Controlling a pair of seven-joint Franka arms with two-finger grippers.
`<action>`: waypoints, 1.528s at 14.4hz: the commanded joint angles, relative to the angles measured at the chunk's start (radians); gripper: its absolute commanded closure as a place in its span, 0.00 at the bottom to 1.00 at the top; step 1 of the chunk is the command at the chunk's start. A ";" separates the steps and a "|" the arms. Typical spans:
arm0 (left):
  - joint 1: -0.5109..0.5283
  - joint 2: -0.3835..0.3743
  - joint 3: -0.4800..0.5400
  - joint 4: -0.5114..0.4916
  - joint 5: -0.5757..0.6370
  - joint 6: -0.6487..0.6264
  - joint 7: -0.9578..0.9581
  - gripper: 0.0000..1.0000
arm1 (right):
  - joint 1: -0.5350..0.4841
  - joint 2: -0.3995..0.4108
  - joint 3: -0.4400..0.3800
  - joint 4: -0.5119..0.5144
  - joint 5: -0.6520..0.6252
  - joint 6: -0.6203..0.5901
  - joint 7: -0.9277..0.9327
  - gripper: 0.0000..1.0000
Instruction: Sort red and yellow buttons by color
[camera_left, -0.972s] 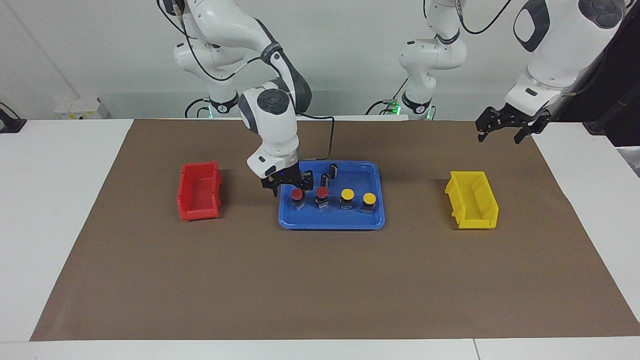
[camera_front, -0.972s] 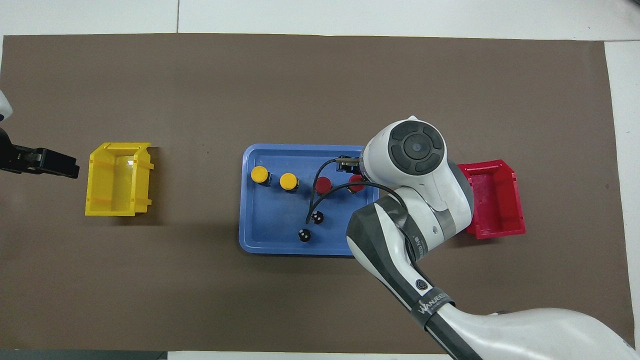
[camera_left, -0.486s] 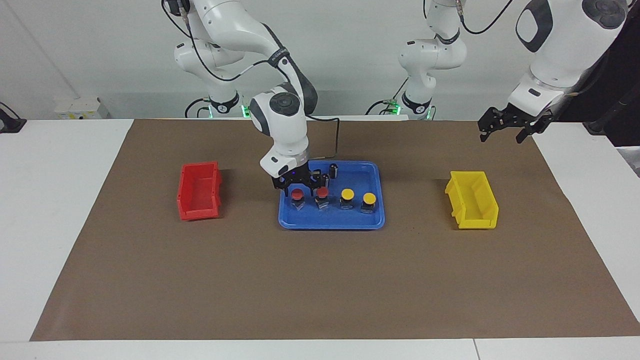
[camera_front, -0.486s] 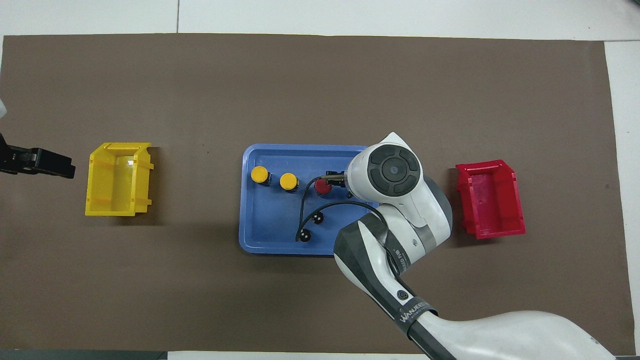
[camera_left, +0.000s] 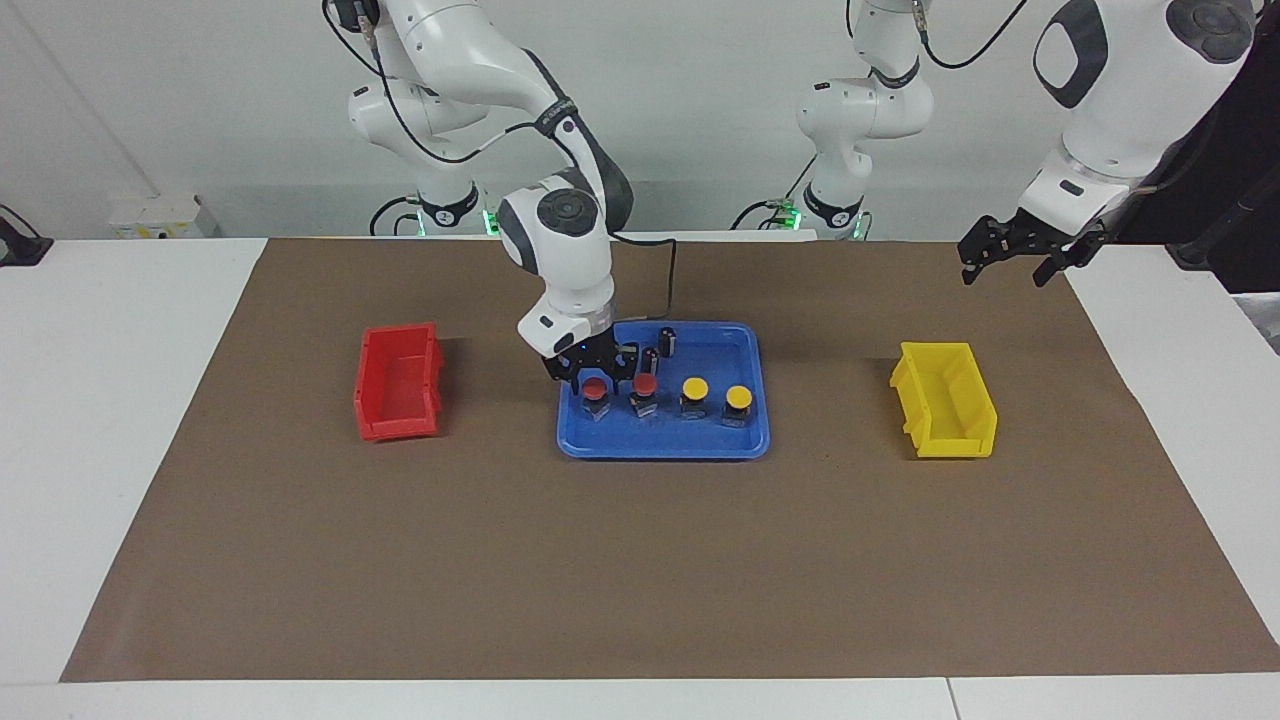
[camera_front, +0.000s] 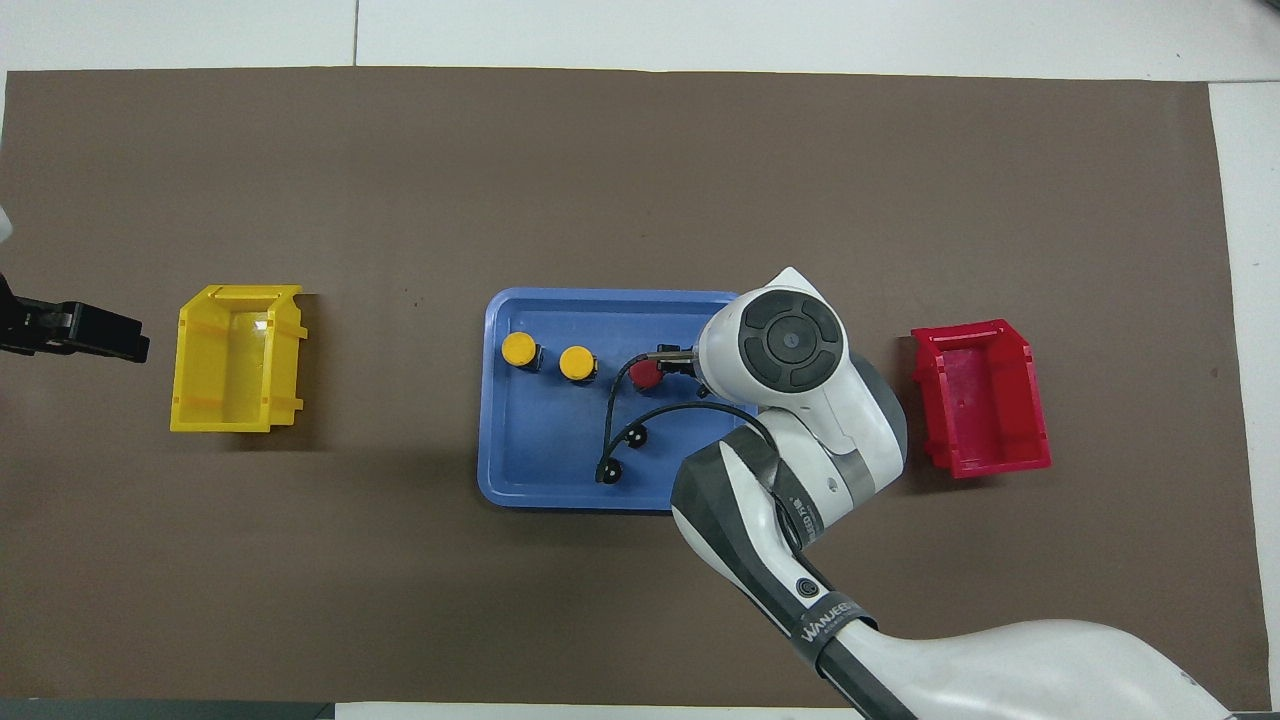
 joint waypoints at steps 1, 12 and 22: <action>-0.006 -0.038 -0.008 -0.067 0.011 0.097 -0.011 0.00 | -0.009 -0.015 0.005 -0.014 0.000 0.001 0.002 0.68; -0.428 0.244 -0.017 -0.159 0.002 0.590 -0.676 0.28 | -0.390 -0.376 0.003 -0.080 0.084 -0.381 -0.565 0.78; -0.497 0.271 -0.019 -0.269 0.002 0.714 -0.729 0.29 | -0.535 -0.454 -0.003 -0.387 0.128 -0.115 -0.780 0.78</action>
